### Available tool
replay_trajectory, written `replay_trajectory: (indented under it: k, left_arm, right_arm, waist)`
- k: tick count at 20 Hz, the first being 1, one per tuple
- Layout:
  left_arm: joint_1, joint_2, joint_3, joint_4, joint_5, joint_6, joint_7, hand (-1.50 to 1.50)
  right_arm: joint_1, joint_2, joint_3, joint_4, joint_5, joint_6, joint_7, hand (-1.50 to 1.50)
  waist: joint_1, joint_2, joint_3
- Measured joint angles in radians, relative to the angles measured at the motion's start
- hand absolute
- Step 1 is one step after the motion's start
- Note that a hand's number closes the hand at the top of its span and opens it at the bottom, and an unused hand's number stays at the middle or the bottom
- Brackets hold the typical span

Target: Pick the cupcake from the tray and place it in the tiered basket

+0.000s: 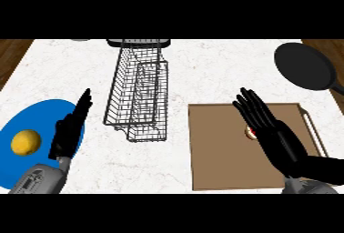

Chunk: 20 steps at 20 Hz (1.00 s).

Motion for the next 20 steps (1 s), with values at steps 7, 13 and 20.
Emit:
replay_trajectory:
  k: [7,13,20]
  left_arm:
    - [0.030,0.025,0.058,-0.086,0.078,-0.060,0.037,0.00]
    - [0.048,0.021,0.076,-0.123,0.134,-0.087,0.077,0.00]
    - [0.071,0.049,0.108,-0.177,0.173,-0.127,0.122,0.00]
  right_arm:
    - [-0.054,-0.001,-0.052,0.016,0.253,-0.222,-0.022,1.50]
    - [0.018,0.092,-0.175,0.118,0.439,-0.625,0.050,-1.50]
    - [0.045,0.014,-0.111,0.098,0.790,-0.785,0.247,-1.50]
  waist:
    - [-0.004,0.005,0.020]
    - [-0.010,0.008,0.028]
    - [0.000,0.006,0.028]
